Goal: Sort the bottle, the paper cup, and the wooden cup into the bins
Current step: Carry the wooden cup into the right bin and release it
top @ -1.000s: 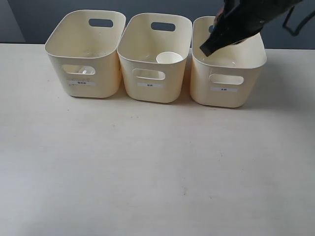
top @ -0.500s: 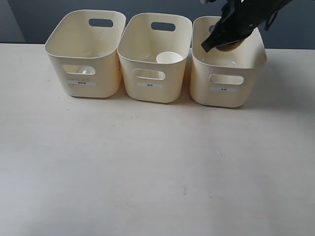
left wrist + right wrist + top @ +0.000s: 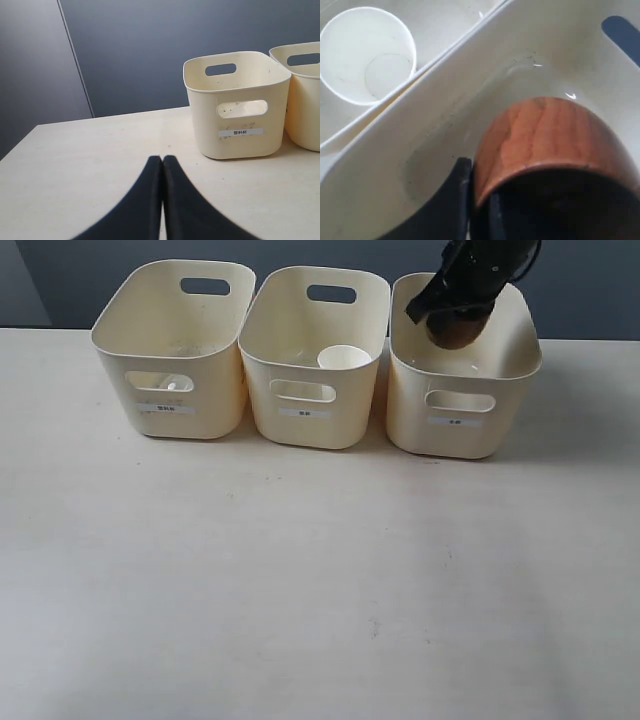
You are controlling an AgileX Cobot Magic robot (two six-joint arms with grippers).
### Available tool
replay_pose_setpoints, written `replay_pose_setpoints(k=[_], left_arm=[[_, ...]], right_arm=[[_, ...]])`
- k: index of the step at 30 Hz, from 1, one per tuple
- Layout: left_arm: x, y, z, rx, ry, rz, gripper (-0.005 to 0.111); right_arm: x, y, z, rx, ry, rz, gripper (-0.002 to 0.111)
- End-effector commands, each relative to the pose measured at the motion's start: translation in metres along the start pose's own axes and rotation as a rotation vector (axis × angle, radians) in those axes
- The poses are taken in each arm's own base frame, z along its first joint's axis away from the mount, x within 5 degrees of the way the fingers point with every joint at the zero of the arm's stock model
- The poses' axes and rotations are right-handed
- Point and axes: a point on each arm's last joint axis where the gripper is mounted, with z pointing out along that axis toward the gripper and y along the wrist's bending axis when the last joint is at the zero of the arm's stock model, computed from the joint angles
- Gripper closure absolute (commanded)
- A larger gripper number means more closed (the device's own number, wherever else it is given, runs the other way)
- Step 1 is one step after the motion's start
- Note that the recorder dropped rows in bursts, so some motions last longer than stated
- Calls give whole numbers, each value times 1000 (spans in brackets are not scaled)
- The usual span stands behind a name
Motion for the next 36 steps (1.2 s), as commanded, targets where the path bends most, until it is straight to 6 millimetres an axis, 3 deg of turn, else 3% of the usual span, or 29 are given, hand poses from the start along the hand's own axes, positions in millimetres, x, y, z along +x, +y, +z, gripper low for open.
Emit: replay_pose_setpoints(k=[1, 13, 21, 23, 27, 30, 36], left_arm=[[0, 0, 0, -1, -8, -1, 107], [0, 0, 0, -1, -8, -1, 107], [0, 0, 0, -1, -8, -1, 107], [0, 0, 0, -1, -8, -1, 107], [0, 0, 0, -1, -8, -1, 107], [0, 0, 0, -1, -8, -1, 107], [0, 0, 0, -1, -8, -1, 107]], right_arm=[[-5, -8, 16, -38, 49, 0, 109], [-3, -18, 60, -41, 108, -8, 109], [0, -18, 68, -40, 127, 18, 108], [0, -18, 68, -40, 127, 18, 102], [0, -18, 68, -38, 128, 35, 74], [0, -18, 68, -39, 127, 44, 61], [-1, -17, 67, -52, 117, 52, 59]])
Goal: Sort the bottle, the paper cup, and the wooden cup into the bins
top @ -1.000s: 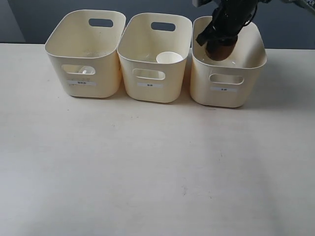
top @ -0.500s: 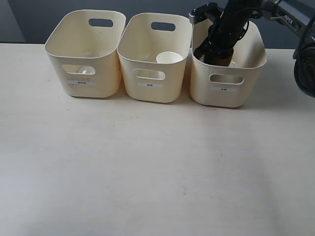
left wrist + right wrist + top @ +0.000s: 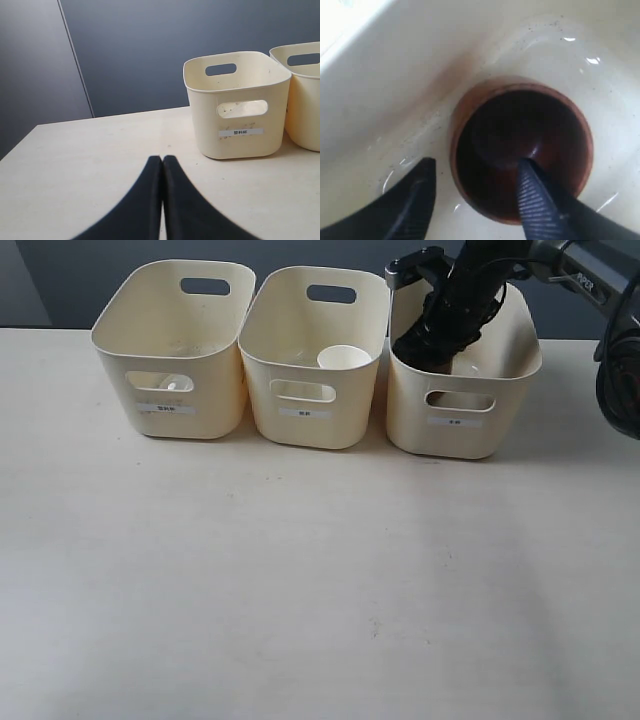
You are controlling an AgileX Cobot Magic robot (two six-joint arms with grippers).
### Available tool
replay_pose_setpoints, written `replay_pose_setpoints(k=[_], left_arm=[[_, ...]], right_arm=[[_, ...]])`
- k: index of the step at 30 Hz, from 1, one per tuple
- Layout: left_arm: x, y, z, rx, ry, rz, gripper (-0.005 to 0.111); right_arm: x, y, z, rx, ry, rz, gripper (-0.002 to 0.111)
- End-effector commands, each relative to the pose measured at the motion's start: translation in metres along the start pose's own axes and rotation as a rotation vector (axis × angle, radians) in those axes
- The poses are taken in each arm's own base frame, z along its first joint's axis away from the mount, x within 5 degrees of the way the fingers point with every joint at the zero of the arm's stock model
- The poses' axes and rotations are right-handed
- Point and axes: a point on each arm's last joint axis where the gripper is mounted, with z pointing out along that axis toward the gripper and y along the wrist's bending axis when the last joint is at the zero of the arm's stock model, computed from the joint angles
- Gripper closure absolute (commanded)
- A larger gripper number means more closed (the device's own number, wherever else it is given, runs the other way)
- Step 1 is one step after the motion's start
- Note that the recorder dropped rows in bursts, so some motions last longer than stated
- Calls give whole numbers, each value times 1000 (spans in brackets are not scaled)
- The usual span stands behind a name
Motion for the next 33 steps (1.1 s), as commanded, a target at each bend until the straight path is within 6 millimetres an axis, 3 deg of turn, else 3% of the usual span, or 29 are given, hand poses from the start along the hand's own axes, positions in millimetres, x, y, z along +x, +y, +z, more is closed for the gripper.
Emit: replay_pose_setpoints(k=[1, 5, 10, 17, 22, 30, 33], left_arm=[[0, 0, 0, -1, -8, -1, 107], [0, 0, 0, -1, -8, -1, 107], [0, 0, 0, -1, -8, -1, 107], [0, 0, 0, -1, -8, -1, 107], [0, 0, 0, -1, -8, -1, 107], [0, 0, 0, -1, -8, -1, 107], [0, 0, 0, -1, -8, -1, 107]], right_arm=[[-2, -2, -9, 4, -27, 11, 59], [-7, 2, -28, -9, -74, 16, 59], [-14, 7, -72, 9, -156, 7, 60], [-11, 16, -125, 45, -219, 12, 85], [2, 25, -153, 66, -210, 6, 109], [31, 41, -188, 97, -179, -12, 109], [55, 53, -212, 120, -166, -19, 109]])
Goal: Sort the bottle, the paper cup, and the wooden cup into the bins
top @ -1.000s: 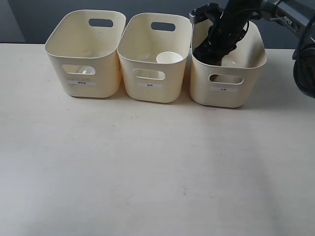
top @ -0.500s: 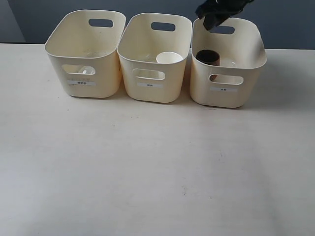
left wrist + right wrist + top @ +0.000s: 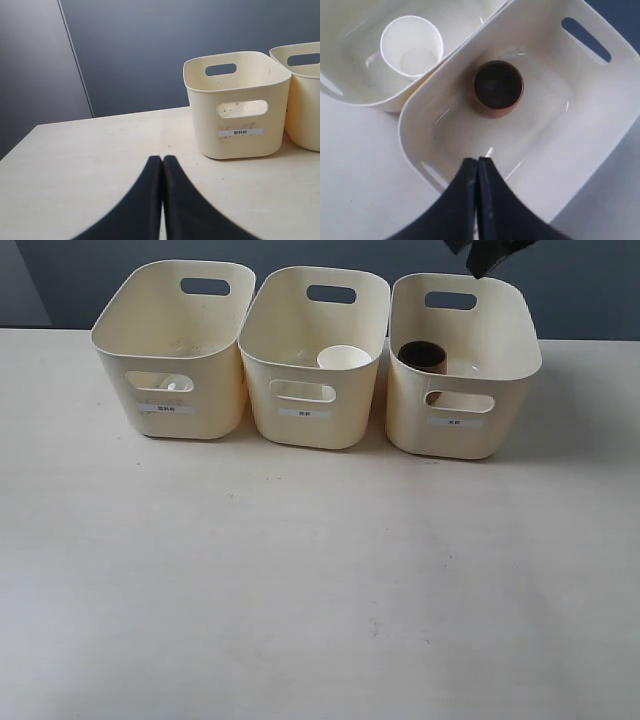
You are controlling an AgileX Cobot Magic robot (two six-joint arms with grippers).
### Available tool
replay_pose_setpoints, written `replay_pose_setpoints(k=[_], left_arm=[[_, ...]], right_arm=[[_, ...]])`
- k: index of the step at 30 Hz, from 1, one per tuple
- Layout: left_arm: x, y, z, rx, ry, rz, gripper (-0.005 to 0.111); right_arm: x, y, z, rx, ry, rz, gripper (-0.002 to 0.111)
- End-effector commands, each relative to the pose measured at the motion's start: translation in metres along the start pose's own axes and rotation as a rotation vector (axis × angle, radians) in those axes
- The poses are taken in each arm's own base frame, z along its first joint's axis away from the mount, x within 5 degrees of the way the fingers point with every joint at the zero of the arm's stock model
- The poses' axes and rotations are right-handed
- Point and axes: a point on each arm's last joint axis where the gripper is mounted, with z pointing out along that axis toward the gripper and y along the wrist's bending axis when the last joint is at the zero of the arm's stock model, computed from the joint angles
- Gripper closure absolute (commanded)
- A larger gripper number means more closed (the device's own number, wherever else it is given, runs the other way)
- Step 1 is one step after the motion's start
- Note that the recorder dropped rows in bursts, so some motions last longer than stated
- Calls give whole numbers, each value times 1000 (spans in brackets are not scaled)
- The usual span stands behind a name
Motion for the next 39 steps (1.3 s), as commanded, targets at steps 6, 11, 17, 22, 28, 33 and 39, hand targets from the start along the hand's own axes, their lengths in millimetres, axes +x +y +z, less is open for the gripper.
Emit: replay_pose_setpoints(k=[6, 11, 17, 22, 28, 33, 39], left_arm=[[0, 0, 0, -1, -8, -1, 107], [0, 0, 0, -1, -8, -1, 107], [0, 0, 0, -1, -8, -1, 107], [0, 0, 0, -1, -8, -1, 107], [0, 0, 0, -1, -8, -1, 107], [0, 0, 0, -1, -8, -1, 107], [0, 0, 0, -1, -8, -1, 107]], right_arm=[[58, 29, -62, 31, 36, -9, 109], [98, 50, -88, 56, 14, -13, 109], [140, 73, -108, 101, -119, 1, 109], [166, 92, -123, 94, -224, 51, 109], [186, 110, -153, 78, -340, 96, 109], [194, 123, -172, 35, -435, 126, 109], [202, 133, -189, 12, -513, 131, 109]])
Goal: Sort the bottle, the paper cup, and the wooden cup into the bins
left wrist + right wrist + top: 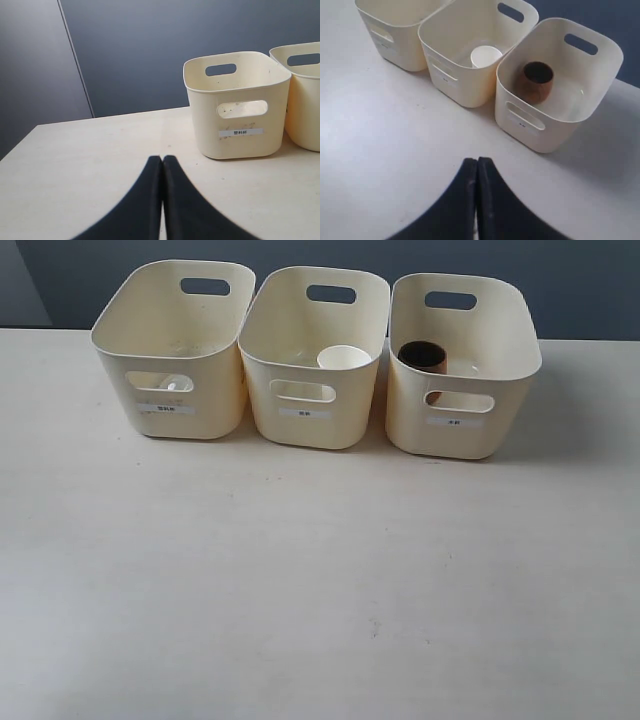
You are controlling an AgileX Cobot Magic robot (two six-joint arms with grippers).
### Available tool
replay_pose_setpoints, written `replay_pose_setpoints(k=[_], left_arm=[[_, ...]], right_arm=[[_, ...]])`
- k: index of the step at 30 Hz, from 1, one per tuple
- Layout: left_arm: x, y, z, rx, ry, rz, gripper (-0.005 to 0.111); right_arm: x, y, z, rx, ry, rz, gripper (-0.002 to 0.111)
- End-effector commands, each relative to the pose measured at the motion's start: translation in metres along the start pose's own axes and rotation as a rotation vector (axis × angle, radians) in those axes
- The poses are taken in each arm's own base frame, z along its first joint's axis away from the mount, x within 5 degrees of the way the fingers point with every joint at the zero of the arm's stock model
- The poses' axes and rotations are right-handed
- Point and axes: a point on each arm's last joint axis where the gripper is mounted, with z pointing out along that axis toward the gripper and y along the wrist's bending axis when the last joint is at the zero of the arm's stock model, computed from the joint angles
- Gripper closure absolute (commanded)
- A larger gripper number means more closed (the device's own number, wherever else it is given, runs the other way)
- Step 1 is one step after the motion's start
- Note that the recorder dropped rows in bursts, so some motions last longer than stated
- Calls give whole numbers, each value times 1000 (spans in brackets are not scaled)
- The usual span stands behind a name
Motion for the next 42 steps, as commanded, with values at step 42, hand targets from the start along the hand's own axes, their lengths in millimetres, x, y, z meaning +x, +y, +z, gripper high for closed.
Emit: replay_pose_setpoints(k=[42], left_arm=[[0, 0, 0, -1, -8, -1, 107]], right_arm=[[182, -2, 9, 536, -742, 186, 109]])
